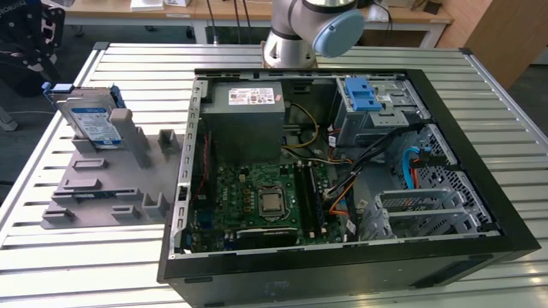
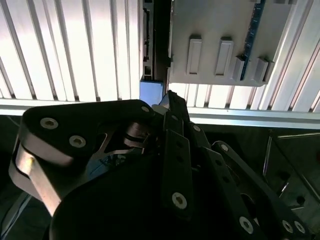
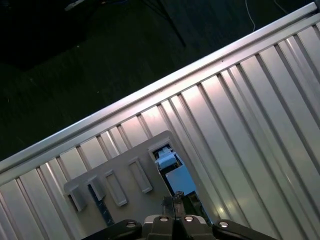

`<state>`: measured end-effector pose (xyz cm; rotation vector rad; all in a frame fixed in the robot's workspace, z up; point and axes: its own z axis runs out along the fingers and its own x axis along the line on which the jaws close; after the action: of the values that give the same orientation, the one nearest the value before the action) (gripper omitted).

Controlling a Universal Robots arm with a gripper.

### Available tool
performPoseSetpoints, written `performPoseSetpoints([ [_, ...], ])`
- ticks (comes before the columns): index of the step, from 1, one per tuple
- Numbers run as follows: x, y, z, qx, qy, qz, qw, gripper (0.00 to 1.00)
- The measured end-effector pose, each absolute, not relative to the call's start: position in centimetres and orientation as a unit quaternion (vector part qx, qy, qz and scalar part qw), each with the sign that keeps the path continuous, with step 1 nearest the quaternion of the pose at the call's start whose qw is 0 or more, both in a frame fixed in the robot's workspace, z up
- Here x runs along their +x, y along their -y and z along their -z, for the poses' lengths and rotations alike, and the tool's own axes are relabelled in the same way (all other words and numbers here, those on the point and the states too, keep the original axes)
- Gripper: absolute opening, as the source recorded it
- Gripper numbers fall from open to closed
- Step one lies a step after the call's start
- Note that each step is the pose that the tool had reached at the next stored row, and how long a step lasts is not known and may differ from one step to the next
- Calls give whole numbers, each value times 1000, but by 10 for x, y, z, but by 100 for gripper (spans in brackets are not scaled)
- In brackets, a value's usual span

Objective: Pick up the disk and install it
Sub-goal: 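Pick up the disk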

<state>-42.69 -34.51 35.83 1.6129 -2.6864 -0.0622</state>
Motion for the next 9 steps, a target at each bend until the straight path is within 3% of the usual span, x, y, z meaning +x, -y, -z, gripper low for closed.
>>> performPoseSetpoints([
  [9,-427,345,-354,567,824,25,1,11],
])
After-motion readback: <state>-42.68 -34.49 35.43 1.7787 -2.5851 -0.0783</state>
